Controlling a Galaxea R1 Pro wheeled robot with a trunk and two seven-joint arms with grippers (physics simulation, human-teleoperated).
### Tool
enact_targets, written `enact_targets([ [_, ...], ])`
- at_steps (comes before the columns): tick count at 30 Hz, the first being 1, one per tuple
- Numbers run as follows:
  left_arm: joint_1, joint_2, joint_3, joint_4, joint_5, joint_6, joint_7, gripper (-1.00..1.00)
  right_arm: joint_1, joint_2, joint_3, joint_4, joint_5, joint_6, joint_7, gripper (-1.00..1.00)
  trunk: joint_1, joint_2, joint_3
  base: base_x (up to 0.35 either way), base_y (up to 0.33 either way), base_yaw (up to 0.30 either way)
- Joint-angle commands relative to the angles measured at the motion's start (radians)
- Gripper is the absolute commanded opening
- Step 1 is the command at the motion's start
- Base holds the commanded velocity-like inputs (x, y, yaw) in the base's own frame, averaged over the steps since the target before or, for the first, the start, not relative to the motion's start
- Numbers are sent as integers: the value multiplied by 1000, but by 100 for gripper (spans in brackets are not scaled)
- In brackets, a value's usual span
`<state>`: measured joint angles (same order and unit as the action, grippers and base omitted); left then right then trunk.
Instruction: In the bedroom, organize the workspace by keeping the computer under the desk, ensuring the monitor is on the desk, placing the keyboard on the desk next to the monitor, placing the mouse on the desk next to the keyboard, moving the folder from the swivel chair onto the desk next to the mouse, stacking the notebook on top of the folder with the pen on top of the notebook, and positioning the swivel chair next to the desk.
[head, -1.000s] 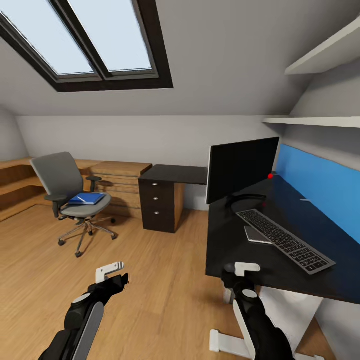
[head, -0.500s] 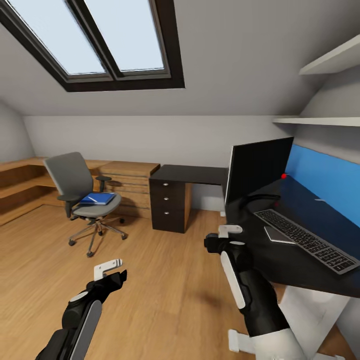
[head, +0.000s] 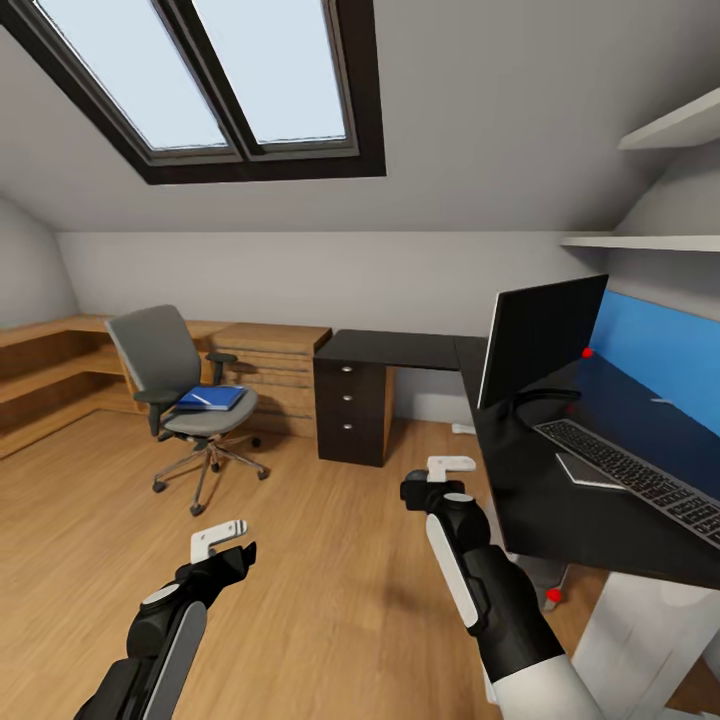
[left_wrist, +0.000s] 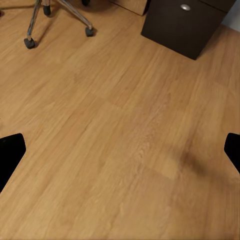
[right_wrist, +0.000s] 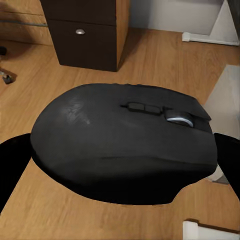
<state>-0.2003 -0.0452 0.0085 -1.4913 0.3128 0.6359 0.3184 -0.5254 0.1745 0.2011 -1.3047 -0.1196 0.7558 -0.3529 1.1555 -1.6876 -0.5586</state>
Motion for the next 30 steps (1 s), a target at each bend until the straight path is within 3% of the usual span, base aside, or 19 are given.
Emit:
enact_targets([
  [1,-1,-1,1,-1,11,4,7,100,-1,0,1,-1,-10,3,-11,-100,-4,7,2,1,5,0],
  [8,-1,-1,-2,45,10,2,6,100,-1,0,-1,-3,-1,3,-15,-100,-31,56,24,48,1,0],
  [21,-1,1,1,53,12,2,5,100,7,0,0,1,1,2,-15,-100,-81,147,65,317,71,8],
  [30,-1,1,4,52,13,2,6,100,19,0,0,1,1,2,-17,-100,-115,210,93,330,109,226],
])
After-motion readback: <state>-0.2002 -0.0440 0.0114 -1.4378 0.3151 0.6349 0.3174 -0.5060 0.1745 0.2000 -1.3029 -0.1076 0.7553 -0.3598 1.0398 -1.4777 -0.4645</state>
